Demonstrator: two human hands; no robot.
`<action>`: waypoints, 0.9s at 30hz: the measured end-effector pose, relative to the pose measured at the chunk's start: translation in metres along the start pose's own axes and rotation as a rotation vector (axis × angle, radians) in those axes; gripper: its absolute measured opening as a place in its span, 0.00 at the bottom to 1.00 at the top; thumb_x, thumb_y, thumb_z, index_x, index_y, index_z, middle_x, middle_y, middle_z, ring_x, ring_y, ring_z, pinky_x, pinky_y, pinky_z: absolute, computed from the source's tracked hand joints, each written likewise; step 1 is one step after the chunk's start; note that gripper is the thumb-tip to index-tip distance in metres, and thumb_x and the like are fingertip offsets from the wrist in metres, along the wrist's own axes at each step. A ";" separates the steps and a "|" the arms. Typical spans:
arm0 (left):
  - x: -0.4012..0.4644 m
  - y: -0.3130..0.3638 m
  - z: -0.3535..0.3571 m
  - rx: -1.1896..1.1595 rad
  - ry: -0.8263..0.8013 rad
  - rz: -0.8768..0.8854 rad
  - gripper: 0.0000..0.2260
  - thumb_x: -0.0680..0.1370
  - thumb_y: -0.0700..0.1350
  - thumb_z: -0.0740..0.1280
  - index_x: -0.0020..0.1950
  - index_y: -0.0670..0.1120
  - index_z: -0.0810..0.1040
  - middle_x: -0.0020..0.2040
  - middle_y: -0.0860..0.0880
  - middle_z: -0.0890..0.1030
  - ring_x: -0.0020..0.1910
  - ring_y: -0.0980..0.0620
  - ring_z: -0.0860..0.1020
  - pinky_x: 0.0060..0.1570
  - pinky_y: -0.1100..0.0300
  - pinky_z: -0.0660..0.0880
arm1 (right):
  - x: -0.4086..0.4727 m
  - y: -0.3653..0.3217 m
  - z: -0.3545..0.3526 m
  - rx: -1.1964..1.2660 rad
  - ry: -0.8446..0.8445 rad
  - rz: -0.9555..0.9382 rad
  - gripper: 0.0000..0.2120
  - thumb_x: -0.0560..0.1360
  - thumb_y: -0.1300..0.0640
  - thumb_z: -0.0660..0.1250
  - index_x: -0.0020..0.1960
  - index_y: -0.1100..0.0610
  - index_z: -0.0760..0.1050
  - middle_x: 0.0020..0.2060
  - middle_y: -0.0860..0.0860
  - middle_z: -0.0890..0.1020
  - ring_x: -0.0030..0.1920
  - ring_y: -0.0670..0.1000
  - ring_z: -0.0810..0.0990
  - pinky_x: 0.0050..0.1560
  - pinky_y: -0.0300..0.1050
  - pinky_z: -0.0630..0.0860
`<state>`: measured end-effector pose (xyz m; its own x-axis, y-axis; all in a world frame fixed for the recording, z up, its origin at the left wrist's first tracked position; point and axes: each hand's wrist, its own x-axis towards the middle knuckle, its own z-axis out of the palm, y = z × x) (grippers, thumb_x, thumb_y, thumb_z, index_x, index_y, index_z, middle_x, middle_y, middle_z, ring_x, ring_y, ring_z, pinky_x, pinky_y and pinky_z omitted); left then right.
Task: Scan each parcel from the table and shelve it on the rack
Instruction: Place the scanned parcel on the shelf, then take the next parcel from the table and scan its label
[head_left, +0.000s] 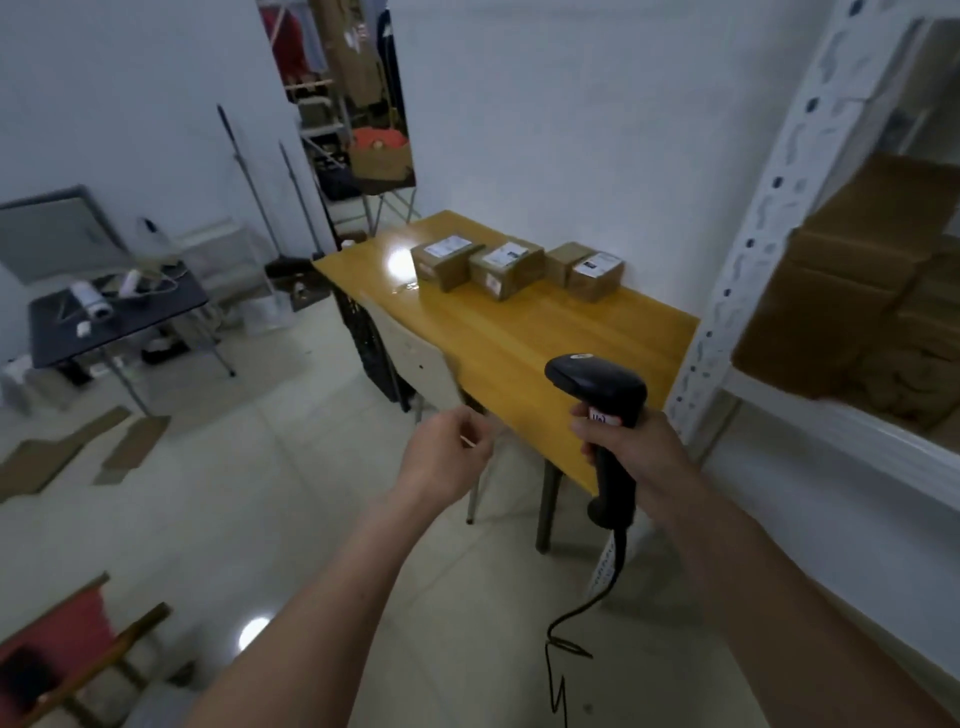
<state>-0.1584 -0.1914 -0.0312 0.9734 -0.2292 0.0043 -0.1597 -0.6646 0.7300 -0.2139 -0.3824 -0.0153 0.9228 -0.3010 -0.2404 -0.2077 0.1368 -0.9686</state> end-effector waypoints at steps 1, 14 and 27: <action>0.006 -0.009 -0.005 0.005 0.006 -0.024 0.03 0.78 0.43 0.67 0.46 0.50 0.78 0.41 0.58 0.78 0.43 0.55 0.78 0.44 0.60 0.76 | 0.010 0.002 0.011 -0.003 -0.017 0.005 0.04 0.71 0.68 0.71 0.42 0.61 0.79 0.34 0.56 0.77 0.32 0.52 0.73 0.37 0.46 0.72; 0.191 -0.068 -0.036 0.080 -0.072 -0.093 0.03 0.79 0.45 0.67 0.45 0.52 0.77 0.45 0.55 0.79 0.47 0.55 0.78 0.50 0.58 0.77 | 0.188 -0.003 0.097 0.001 -0.019 0.087 0.02 0.72 0.67 0.71 0.44 0.62 0.79 0.33 0.55 0.78 0.31 0.50 0.75 0.34 0.41 0.75; 0.406 -0.090 -0.035 0.202 -0.241 -0.098 0.14 0.79 0.49 0.67 0.64 0.50 0.75 0.54 0.53 0.77 0.50 0.51 0.77 0.49 0.56 0.78 | 0.355 -0.043 0.135 0.056 0.078 0.187 0.06 0.70 0.67 0.73 0.47 0.64 0.80 0.33 0.55 0.79 0.32 0.51 0.77 0.34 0.43 0.76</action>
<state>0.2569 -0.2000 -0.0712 0.9226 -0.3031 -0.2386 -0.1202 -0.8136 0.5689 0.1659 -0.3679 -0.0504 0.8413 -0.3378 -0.4221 -0.3529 0.2484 -0.9021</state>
